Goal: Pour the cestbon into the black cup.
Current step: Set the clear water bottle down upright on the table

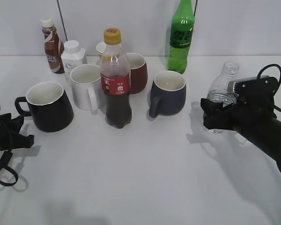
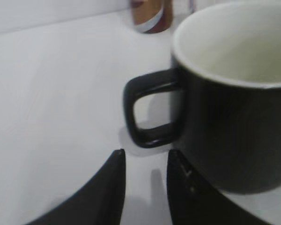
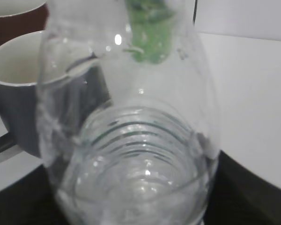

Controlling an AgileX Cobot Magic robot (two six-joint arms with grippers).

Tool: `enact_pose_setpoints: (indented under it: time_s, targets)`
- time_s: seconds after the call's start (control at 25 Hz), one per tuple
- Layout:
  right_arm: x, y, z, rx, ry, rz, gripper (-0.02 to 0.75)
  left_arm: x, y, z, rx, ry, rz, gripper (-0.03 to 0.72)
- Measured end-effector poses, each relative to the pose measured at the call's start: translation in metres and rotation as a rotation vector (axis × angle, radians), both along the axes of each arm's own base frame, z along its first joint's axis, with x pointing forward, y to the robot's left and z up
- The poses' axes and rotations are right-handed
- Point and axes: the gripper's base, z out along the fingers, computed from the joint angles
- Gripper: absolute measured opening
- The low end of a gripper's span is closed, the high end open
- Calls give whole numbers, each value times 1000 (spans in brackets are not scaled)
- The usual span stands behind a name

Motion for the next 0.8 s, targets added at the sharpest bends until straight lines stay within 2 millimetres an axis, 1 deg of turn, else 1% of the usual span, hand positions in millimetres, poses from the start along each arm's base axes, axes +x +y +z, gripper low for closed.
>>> enact_pose_setpoints:
  time_s: [0.08,0.16,0.36,0.44,0.52,0.64,0.72,0.76,0.8]
  targets:
    - [0,0,1,-1,-7,-2,587,-4,0,7,-4,-16,-15,245]
    - [1,0,2,4,-24,-3,615,-8,1,13,-8,-33,-15,245]
    - [1,0,4,2,-42,-3,626,-10,1,33,-25,-105,-17,245]
    - [2,0,12,0,-69,-1,627,-11,1,41,-43,-139,-14,245]
    - [2,0,27,4,-119,-2,627,-11,1,54,-84,-186,-5,245]
    - [2,-1,62,17,-175,-7,627,-16,2,74,-134,-218,-3,245]
    - [1,-1,94,24,-202,-7,627,-21,2,85,-153,-172,-6,245]
    - [0,-1,107,22,-194,-7,627,-24,2,93,-167,-158,-7,246]
    - [-3,-2,126,25,-208,-7,627,-27,2,102,-182,-123,-7,250]
